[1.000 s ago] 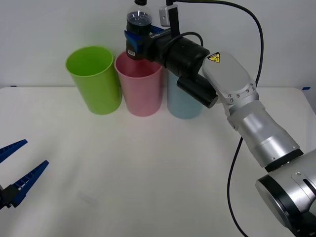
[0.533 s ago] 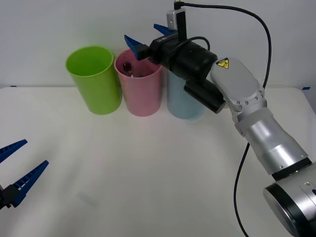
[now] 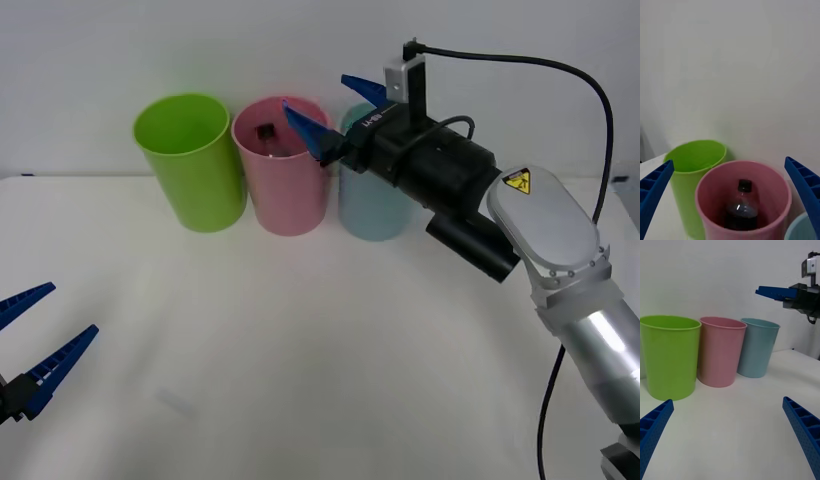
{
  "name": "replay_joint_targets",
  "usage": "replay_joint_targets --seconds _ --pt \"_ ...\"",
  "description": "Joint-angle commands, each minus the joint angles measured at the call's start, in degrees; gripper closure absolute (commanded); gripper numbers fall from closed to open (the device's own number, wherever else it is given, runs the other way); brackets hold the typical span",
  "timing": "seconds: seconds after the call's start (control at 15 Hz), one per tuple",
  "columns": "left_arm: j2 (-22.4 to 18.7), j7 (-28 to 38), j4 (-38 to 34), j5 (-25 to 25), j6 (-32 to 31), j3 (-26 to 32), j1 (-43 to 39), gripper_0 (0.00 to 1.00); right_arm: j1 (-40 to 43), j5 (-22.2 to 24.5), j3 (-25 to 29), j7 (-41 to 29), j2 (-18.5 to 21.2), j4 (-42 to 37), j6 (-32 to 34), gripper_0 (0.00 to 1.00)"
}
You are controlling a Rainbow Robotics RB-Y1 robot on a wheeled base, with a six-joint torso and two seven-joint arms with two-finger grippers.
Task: Grasp the object on the table and drop it into the matching bin: aluminum can to the light blue bin, PET bottle to the pink bin.
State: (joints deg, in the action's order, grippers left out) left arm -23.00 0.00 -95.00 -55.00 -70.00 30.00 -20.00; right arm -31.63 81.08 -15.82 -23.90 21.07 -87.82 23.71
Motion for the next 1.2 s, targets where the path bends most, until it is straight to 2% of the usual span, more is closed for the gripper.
replay_joint_targets --seconds 0.07,0.4,0.67,1.2 --pt "0.00 0.00 0.00 0.00 0.00 0.00 0.00 0.00 6.67 -1.36 0.00 0.25 3.80 -7.02 0.72 0.00" --pt "0.00 0.00 0.00 0.00 0.00 0.00 0.00 0.00 18.27 -4.26 0.61 1.57 10.04 -16.95 1.69 0.00" --pt "0.00 0.00 0.00 0.00 0.00 0.00 0.00 0.00 27.15 -4.26 6.94 4.21 10.13 -20.99 10.56 0.00" --pt "0.00 0.00 0.00 0.00 0.00 0.00 0.00 0.00 43.14 -9.18 14.94 22.23 9.07 -23.19 19.70 0.00"
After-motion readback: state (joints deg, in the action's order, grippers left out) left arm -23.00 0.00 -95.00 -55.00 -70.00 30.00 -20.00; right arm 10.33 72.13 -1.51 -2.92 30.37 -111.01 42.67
